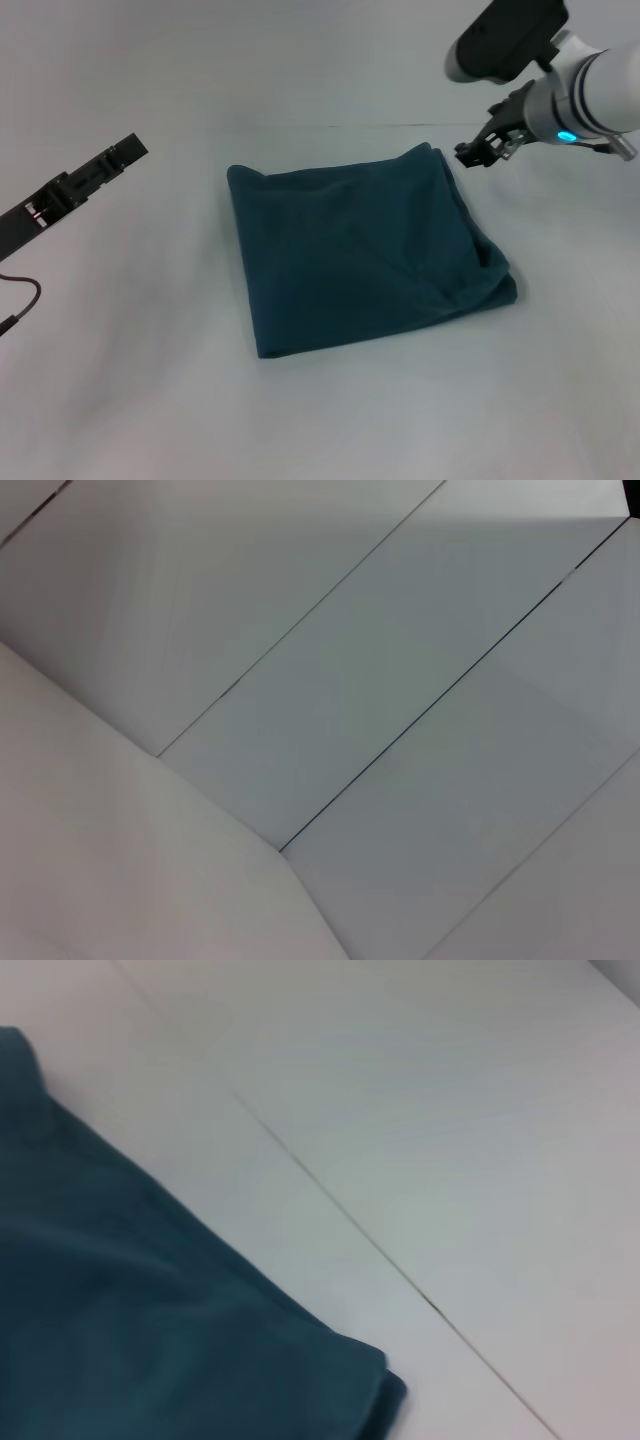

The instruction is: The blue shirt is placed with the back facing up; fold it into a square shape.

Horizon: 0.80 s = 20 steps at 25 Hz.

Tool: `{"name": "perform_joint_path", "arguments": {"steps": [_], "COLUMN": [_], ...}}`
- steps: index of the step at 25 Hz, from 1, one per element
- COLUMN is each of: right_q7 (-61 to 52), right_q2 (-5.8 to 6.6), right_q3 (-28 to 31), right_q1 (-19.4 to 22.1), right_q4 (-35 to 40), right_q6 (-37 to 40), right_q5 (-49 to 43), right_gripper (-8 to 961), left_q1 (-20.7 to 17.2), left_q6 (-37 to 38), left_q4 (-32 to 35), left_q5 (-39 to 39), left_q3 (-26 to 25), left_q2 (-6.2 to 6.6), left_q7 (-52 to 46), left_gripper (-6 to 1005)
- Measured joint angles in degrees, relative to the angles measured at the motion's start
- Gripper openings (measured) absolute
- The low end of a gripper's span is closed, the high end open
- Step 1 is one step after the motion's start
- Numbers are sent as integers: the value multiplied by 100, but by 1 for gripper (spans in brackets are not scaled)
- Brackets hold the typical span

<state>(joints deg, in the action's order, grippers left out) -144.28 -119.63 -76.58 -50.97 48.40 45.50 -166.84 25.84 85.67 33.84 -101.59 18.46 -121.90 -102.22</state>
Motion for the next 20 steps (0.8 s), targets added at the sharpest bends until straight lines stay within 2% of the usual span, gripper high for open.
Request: {"name": "perform_joint_path", "arguments": {"steps": [4, 8, 11, 14, 20], "right_q7": [115, 436, 580, 624, 191], "right_q2": [20, 121, 330, 602, 922], "right_q3": [676, 1581, 2281, 2825, 3583], "right_q1": [30, -2, 25, 164, 336], "right_q4": [36, 55, 33, -41, -306], "right_q6": [320, 1072, 1909, 2918, 4516], "right_q5": [139, 775, 1624, 2524, 3117], "right_gripper": [682, 682, 682, 682, 682], "left_q1": [0, -4, 1, 3, -3], "left_q6": [-1, -32, -44, -50, -57], "left_q4": [0, -29, -76, -84, -89], "left_q5": [8, 9, 9, 49, 135], "left_q3": [-2, -1, -2, -9, -10], "left_q2": [0, 0, 4, 7, 20], "left_q7": [-2, -5, -25, -57, -204], "left_gripper": [887, 887, 887, 887, 887]}}
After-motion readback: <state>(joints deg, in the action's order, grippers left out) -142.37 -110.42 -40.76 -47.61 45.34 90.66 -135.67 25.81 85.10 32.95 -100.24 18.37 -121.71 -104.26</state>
